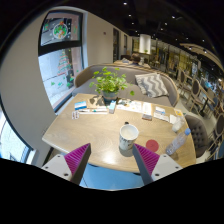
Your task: Pour water
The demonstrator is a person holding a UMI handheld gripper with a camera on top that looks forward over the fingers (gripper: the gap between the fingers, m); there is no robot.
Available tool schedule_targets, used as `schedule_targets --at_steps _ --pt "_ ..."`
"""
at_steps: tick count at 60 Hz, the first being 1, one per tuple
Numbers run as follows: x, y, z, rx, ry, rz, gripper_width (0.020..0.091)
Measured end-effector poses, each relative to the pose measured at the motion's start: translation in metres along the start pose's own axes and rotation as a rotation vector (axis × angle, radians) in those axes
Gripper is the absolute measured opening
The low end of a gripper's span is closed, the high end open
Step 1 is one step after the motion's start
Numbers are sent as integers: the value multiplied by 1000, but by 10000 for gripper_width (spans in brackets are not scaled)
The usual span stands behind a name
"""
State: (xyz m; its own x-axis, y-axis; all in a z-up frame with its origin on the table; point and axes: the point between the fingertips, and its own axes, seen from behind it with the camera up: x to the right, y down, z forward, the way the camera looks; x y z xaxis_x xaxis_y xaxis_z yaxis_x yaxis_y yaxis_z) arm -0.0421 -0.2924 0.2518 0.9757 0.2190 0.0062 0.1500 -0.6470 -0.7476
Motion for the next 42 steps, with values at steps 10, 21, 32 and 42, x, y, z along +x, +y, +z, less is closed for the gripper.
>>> schedule_targets --at_steps 10,21,32,42 --pt "32 11 5 -16 5 22 858" --pt "91 30 12 -22 4 48 856" --pt "167 57 23 -31 13 84 856" --pt "252 85 44 -19 59 91 854"
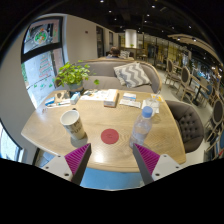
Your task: Pour water
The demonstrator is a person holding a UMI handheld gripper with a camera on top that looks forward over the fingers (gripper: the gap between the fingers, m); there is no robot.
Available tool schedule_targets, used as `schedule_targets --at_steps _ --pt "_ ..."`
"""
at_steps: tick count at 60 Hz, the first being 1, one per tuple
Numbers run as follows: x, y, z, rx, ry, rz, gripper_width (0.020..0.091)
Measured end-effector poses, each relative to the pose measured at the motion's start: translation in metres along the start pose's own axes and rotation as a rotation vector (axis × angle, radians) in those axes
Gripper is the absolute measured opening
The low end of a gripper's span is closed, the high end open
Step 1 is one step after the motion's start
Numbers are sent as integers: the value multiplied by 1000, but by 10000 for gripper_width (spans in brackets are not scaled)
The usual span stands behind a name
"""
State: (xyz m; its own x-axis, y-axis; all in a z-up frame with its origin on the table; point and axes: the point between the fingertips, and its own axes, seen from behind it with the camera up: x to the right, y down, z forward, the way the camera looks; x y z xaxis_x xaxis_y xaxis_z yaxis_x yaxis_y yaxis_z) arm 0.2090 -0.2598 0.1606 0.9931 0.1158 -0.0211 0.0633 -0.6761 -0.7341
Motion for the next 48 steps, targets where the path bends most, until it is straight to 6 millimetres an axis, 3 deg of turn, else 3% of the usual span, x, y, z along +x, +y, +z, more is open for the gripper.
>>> schedule_targets --at_steps 7,13,19,31,35,38,39,48 --pt "52 8 28 20 33 18 856" --pt "83 10 56 43 37 34 855" --pt "99 3 85 84 31 34 855" --pt "107 -16 139 165 33 20 842" --pt "109 -18 151 172 45 20 740" --pt "110 -20 156 188 51 19 596" --pt "110 -20 156 192 54 19 514" --pt "111 -23 156 211 70 55 414"
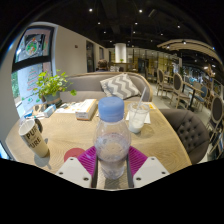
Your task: Pour water
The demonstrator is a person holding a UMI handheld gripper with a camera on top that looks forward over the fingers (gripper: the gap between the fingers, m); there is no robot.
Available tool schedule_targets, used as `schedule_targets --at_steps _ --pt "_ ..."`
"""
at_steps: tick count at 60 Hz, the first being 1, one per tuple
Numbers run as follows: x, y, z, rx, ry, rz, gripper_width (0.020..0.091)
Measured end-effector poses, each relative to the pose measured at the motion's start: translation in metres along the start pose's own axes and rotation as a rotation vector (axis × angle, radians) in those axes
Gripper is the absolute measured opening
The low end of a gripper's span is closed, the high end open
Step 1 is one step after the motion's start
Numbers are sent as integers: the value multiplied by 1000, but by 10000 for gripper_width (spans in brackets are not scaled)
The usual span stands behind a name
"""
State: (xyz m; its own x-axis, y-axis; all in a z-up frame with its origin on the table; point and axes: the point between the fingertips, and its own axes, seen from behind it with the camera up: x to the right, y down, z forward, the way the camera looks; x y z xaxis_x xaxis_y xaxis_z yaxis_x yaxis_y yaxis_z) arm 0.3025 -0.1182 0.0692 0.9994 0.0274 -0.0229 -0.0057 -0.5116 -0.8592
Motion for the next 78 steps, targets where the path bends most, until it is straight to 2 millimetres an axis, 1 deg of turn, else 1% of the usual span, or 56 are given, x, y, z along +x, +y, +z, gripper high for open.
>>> schedule_targets --at_steps 2,3,5,6,11,12,18,21,27,33,40,41,42,47,49,50,51,55,56,57,64,65,66,73,74,78 --pt "0 0 -1 6 6 -3 401" --pt "0 -1 -1 10 5 -12 379" --pt "-2 -1 -2 12 2 -34 376" --pt "-3 -1 -2 11 2 -44 352" --pt "-7 -4 -4 11 15 -73 350" --pt "-8 -5 -5 13 21 -82 322" --pt "-12 -20 -12 26 65 -141 318" --pt "-14 -30 -16 28 89 -175 319" --pt "-18 -59 -27 43 159 -285 319" --pt "-29 -96 -41 66 237 -454 318" --pt "-56 -133 -50 87 338 -716 319" --pt "-55 -138 -53 87 347 -755 319" --pt "-62 -142 -54 85 363 -795 318" --pt "-85 -157 -56 65 421 -1009 323" --pt "-94 -160 -55 59 438 -1092 320" --pt "-96 -159 -50 61 442 -1129 322" --pt "-102 -162 -54 56 451 -1167 320" --pt "-121 -163 -53 38 469 -1310 321" --pt "-125 -162 -51 34 471 -1343 321" --pt "-129 -160 -44 31 474 -1374 320" --pt "-154 -156 -40 -2 512 -1626 320" --pt "-156 -156 -33 -5 515 -1664 318" --pt "-160 -156 -32 -13 522 -1703 319" --pt "-169 -154 -24 -77 569 -1949 320" --pt "-167 -155 -21 -80 570 -1976 321" --pt "-170 -153 -16 -99 573 -2055 321"
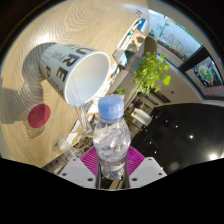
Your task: Pour water
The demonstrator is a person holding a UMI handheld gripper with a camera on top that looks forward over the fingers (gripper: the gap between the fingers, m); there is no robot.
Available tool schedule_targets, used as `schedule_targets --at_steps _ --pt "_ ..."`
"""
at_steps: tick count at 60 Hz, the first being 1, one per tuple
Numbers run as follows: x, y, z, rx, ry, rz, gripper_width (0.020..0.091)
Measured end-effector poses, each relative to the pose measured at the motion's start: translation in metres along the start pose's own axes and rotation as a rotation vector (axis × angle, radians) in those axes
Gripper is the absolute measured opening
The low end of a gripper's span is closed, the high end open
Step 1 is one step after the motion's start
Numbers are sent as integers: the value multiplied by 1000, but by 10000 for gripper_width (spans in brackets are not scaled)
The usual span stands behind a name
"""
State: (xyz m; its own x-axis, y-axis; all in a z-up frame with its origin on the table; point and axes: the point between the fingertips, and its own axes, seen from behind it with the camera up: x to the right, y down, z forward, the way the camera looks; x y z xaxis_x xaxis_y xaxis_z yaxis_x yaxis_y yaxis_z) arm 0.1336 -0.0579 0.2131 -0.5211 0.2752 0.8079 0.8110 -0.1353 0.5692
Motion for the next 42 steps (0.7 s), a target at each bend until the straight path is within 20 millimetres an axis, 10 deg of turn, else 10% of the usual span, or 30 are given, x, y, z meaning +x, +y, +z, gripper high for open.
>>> schedule_targets --at_steps 17,42 --pt "1 0 -2 8 -31 48 320" --pt "11 52 -35 55 -224 1104 324"
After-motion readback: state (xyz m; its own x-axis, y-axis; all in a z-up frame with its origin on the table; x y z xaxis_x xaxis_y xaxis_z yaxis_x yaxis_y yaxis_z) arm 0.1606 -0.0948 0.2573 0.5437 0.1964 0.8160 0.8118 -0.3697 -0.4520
